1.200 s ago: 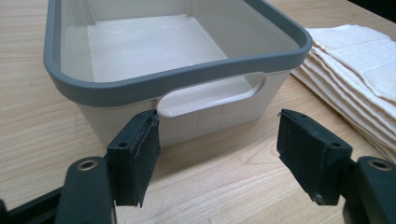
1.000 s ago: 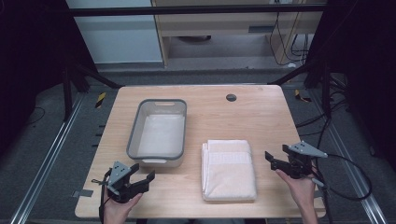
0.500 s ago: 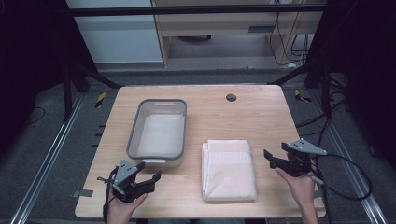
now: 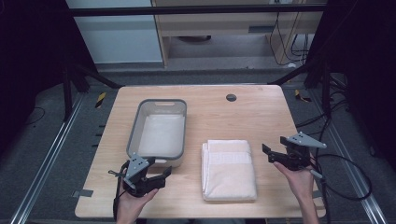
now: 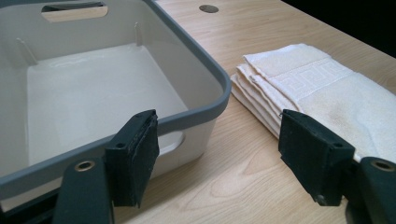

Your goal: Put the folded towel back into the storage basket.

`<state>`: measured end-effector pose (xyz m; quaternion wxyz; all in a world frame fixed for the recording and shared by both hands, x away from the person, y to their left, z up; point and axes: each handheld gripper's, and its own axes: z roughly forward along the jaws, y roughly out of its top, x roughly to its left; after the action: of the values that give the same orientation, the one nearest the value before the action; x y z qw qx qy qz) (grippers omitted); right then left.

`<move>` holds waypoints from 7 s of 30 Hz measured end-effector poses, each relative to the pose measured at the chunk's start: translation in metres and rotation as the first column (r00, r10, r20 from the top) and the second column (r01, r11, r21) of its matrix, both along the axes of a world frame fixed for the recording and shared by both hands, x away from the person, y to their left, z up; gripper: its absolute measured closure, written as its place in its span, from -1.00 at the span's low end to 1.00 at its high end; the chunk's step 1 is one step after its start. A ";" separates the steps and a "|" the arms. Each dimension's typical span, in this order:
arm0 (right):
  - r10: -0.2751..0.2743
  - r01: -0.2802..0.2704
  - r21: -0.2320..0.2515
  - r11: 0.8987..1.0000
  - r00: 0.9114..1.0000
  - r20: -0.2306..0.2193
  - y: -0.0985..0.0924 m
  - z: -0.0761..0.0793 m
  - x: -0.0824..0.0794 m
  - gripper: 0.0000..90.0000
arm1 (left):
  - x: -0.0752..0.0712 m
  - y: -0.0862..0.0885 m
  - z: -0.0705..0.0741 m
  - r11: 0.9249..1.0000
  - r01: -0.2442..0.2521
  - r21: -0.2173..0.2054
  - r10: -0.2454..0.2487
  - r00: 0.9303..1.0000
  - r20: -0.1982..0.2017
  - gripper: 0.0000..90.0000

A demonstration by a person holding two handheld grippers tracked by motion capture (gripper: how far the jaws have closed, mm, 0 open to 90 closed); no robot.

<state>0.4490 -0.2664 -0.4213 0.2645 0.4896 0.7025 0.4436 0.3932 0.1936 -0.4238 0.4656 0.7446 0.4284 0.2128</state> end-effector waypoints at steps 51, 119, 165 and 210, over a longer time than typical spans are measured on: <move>0.075 -0.075 -0.011 0.997 0.997 -0.019 0.025 -0.003 0.020 -0.50 | 0.013 -0.094 -0.019 0.982 0.178 0.058 -0.173 0.981 -0.084 -0.36; 0.121 -0.130 -0.033 0.991 0.971 -0.206 0.058 -0.060 0.033 -0.44 | 0.027 -0.129 -0.072 0.976 0.207 0.075 -0.181 0.948 -0.261 -0.56; 0.190 -0.180 0.059 0.982 0.940 -0.284 0.067 -0.071 0.036 0.39 | 0.029 -0.131 -0.072 0.964 0.267 -0.013 -0.256 0.909 -0.328 0.21; 0.214 -0.200 0.122 0.972 0.969 -0.124 0.061 -0.021 0.019 0.55 | 0.014 -0.121 -0.028 0.964 0.266 -0.018 -0.264 0.948 -0.179 0.55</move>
<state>0.4682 -0.2049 -0.4420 0.1410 0.4564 0.7410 0.4719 0.4068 0.0728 -0.4519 0.4471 0.8130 0.3641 0.0815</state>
